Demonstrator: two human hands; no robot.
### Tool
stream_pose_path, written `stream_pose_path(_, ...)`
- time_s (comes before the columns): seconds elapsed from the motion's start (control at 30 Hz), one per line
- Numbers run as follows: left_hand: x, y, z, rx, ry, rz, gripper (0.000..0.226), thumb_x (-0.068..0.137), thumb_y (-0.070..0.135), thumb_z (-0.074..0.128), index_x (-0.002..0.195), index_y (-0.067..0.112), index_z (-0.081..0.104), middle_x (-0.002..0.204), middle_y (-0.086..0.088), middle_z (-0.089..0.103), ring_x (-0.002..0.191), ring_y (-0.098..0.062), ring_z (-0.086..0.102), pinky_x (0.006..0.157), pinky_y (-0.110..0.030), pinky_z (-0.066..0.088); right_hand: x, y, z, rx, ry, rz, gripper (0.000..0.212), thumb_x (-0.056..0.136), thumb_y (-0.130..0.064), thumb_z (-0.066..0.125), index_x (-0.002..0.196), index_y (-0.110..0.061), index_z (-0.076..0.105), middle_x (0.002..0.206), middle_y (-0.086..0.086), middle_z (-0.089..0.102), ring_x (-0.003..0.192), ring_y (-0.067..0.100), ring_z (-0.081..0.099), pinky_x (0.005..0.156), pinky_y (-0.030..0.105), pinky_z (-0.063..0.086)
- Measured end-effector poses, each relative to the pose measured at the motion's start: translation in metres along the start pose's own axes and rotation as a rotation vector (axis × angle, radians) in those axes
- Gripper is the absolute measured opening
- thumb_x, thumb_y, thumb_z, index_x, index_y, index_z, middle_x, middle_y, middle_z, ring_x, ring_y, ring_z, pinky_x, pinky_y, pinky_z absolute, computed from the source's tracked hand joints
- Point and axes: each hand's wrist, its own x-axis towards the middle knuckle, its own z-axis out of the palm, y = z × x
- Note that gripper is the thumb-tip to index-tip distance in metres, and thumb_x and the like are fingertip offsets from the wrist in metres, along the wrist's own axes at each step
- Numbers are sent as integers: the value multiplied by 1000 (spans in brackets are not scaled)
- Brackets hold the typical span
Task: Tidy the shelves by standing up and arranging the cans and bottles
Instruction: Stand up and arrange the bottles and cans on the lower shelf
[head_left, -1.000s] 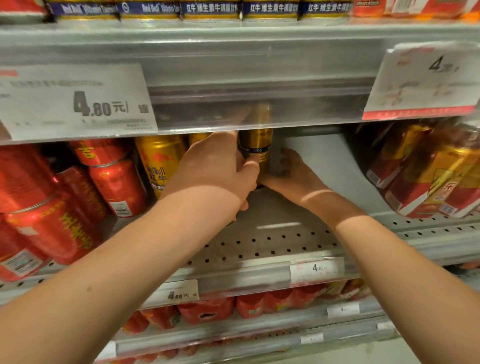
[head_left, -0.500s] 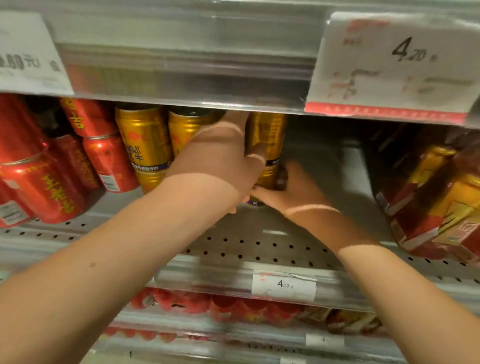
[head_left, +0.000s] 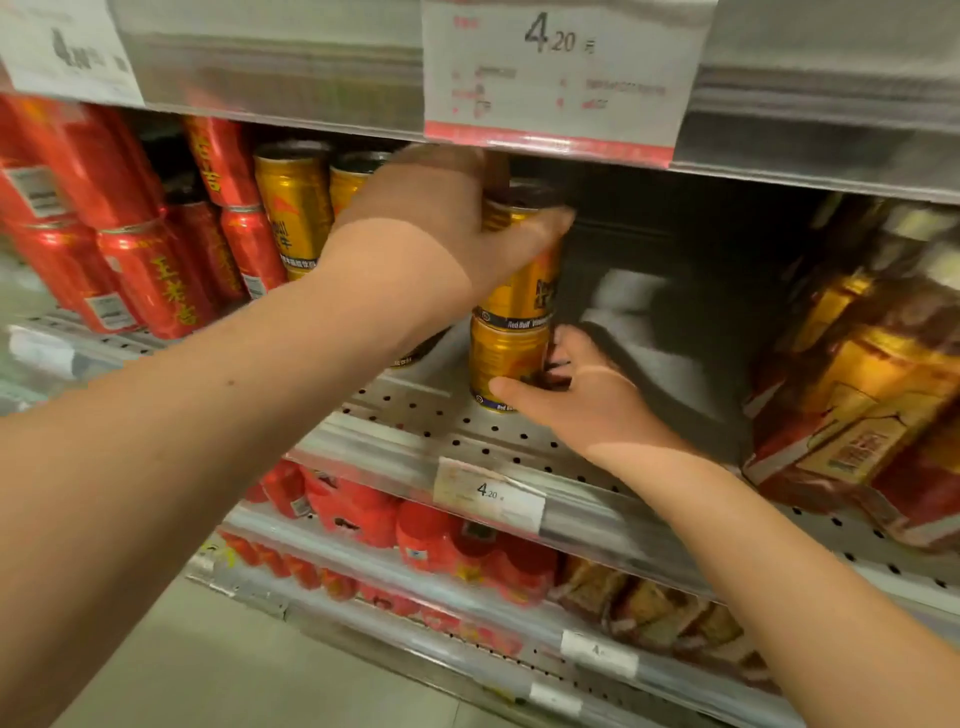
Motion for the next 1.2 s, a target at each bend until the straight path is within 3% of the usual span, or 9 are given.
stream_pose_path(0.13,2,-7,-5,-106,-59,52,44,95,61,54,129,35,62,120,11,62,103,-10,53,83,-28,39,-5,4,2,19,-10,-33,55,81,-37,81,123,-36,46,102,-29,52,91,-14,55,76,7,41)
stream_pose_path(0.2,2,-13,-8,-133,-92,85,39,98,54,53,132,36,62,123,12,62,107,-11,55,85,-27,41,-5,8,3,35,-18,-27,53,83,-25,80,123,-32,46,109,-20,59,93,-17,56,70,0,40)
stream_pose_path(0.3,2,-22,-13,-121,-120,110,39,101,49,50,137,36,58,131,10,62,113,-12,58,89,-26,43,-3,4,5,44,-4,-17,66,81,-32,81,136,-29,45,125,-9,58,108,5,57,80,11,44)
stream_pose_path(0.4,0,-26,-16,-130,-137,114,38,102,49,49,138,39,55,132,12,60,112,-10,57,87,-24,43,0,-1,10,-3,0,-22,78,79,-45,80,145,-33,41,112,-24,55,95,-4,56,77,15,42)
stream_pose_path(0.6,2,-19,-16,10,-75,137,50,94,65,51,134,37,58,120,9,61,106,-14,55,82,-28,39,1,-6,18,-64,88,-9,45,74,-56,79,109,-53,51,81,-40,52,78,-17,55,62,11,36)
stream_pose_path(0.7,4,-21,-17,11,-93,132,44,99,55,51,138,36,56,122,4,63,102,-16,55,81,-29,41,2,-10,24,-104,105,-31,62,77,-56,77,130,-42,50,96,-34,55,88,-5,57,72,21,48)
stream_pose_path(0.8,4,-26,-17,55,-108,134,40,102,49,48,138,33,56,92,8,57,87,-16,50,73,-28,37,5,-20,28,-157,83,3,67,80,-55,74,138,-37,46,126,-13,62,111,17,60,91,42,53)
stream_pose_path(0.87,5,-29,-18,67,-93,100,37,103,48,48,133,30,57,78,12,46,81,-17,47,67,-28,33,8,-27,32,-178,67,7,63,81,-54,73,135,-35,46,128,-7,62,112,21,60,92,45,53)
stream_pose_path(1.2,12,-44,-25,130,-125,92,38,105,44,44,136,25,56,107,1,65,90,-19,56,75,-31,41,16,-44,54,-285,162,29,67,83,-59,69,135,-26,42,132,3,51,115,26,56,89,44,52)
